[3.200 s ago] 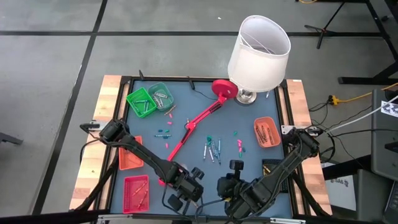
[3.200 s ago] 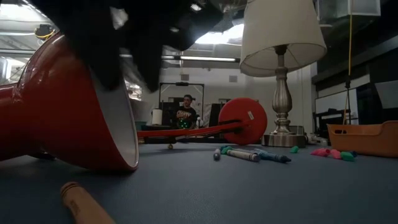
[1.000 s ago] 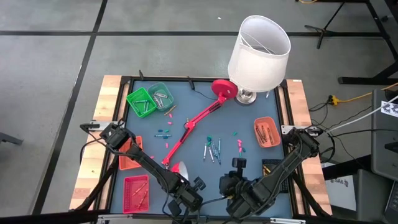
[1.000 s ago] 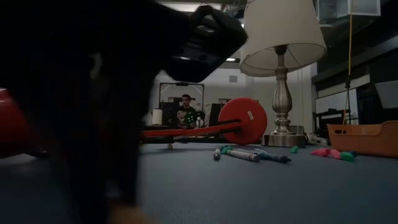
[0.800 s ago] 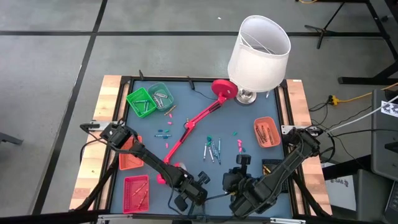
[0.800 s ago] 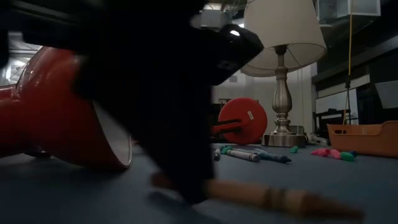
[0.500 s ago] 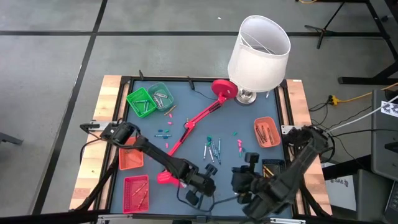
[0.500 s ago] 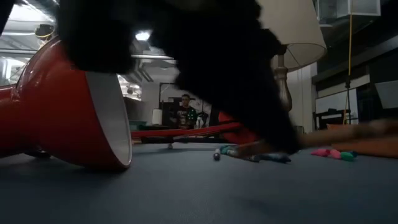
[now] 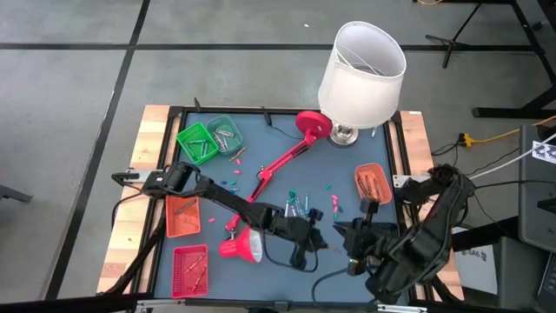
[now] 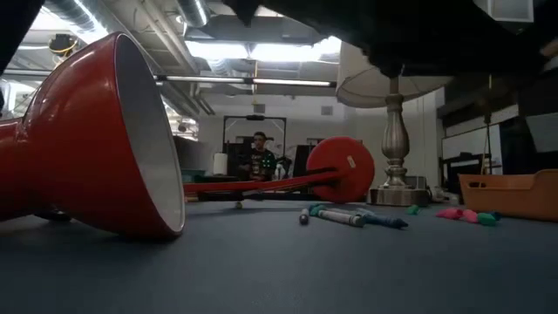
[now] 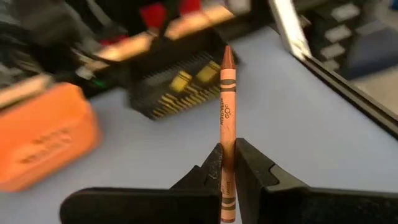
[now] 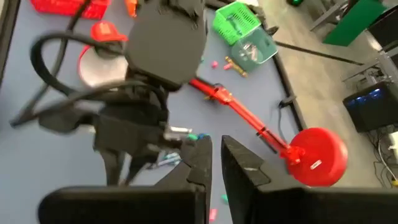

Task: Sort crayons
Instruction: Put the brown crayon into the right orange bin

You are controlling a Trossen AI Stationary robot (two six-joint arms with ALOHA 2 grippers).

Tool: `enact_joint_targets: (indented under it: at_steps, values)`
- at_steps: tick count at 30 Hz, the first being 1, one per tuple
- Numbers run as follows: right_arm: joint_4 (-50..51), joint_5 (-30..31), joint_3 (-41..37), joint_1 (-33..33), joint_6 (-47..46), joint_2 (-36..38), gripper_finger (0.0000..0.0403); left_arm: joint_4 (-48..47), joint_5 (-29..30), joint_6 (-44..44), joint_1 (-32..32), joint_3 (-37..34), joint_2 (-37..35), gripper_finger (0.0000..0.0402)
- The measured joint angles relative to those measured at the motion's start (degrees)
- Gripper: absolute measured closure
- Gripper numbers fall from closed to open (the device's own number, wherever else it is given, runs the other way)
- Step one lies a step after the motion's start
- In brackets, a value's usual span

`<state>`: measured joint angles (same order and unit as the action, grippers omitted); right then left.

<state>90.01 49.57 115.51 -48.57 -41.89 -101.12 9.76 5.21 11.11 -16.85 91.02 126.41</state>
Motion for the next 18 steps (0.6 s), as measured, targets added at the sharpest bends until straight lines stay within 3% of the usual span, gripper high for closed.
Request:
enact_joint_targets:
  at_steps: [6, 11, 18]
  values:
    - [0.00, 3.72, -3.30, 2.59, 1.81, 6.37, 0.0370, 6.03, 0.09, -0.16, 4.83, 0.00, 0.00, 0.0395]
    - [-0.01, 4.29, -12.99, 5.32, -0.40, 16.29, 0.0370, 9.89, -0.19, -3.38, 7.92, 0.00, 0.00, 0.0395]
    - [-0.84, 6.84, -35.01, 6.24, -19.31, 36.89, 0.0370, 11.89, -1.97, -7.90, 10.77, 0.00, -0.02, 0.0395]
